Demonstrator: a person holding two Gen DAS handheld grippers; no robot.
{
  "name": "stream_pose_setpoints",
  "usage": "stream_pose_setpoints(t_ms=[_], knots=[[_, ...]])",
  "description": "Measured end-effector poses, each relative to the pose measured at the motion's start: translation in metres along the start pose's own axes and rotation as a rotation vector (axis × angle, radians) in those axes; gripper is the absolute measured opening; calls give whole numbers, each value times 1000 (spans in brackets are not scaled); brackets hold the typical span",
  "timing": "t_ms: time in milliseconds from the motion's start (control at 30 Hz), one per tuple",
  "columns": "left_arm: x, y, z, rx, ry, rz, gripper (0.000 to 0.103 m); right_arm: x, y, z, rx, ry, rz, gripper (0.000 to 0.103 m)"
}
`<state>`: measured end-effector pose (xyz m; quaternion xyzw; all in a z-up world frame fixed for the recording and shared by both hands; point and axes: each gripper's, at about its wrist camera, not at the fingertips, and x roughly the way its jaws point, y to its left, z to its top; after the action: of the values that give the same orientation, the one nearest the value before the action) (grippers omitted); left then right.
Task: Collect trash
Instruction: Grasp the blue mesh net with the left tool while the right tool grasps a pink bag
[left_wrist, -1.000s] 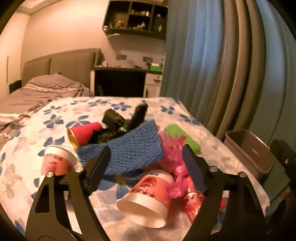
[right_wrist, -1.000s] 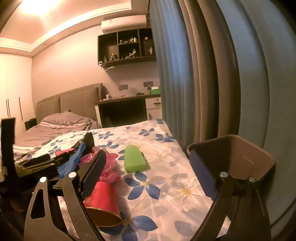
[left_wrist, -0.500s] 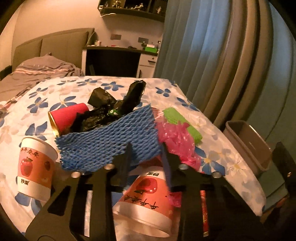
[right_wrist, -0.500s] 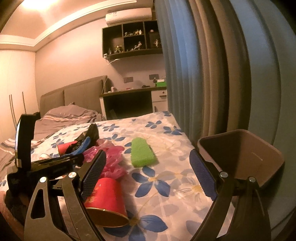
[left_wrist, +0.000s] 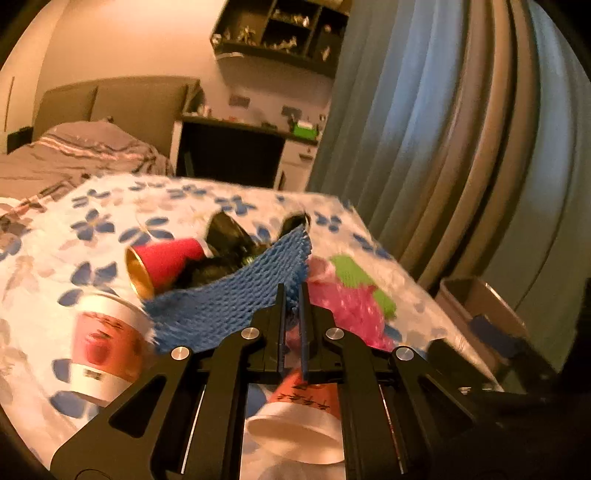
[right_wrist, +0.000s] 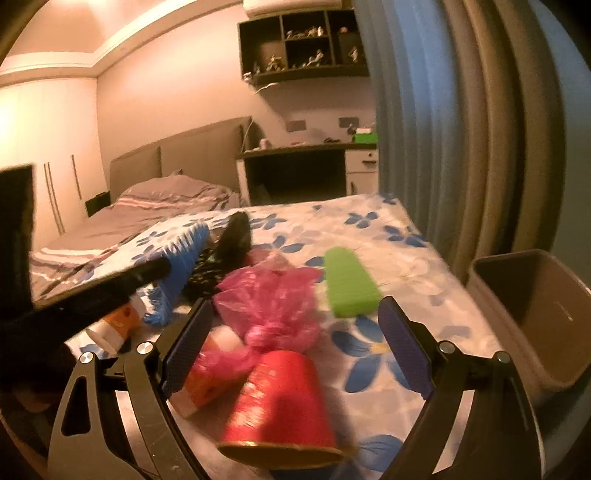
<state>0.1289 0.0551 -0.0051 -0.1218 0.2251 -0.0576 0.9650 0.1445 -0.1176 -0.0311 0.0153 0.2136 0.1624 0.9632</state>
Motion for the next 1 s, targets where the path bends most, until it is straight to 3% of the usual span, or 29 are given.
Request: stream_pose_setpoints(t_ms=[133, 367, 500, 700, 867, 933, 1000], knots=[[-19, 10, 7, -21, -57, 13, 5, 17, 15, 7, -9, 34, 18, 81], [-34, 29, 11, -57, -90, 20, 5, 47, 33, 9, 5, 106, 17, 77], [-40, 39, 12, -74, -100, 13, 5, 61, 45, 9, -22, 144, -20, 75], [-43, 50, 10, -96, -95, -11, 5, 77, 47, 7, -33, 207, -77, 64], [-46, 53, 8, -102, -94, -24, 5, 85, 50, 2, -63, 243, -105, 40], [-48, 53, 8, -101, -96, -25, 5, 85, 51, 0, -73, 247, -111, 23], [-49, 53, 7, -101, -98, -23, 5, 84, 49, -1, -73, 243, -108, 16]])
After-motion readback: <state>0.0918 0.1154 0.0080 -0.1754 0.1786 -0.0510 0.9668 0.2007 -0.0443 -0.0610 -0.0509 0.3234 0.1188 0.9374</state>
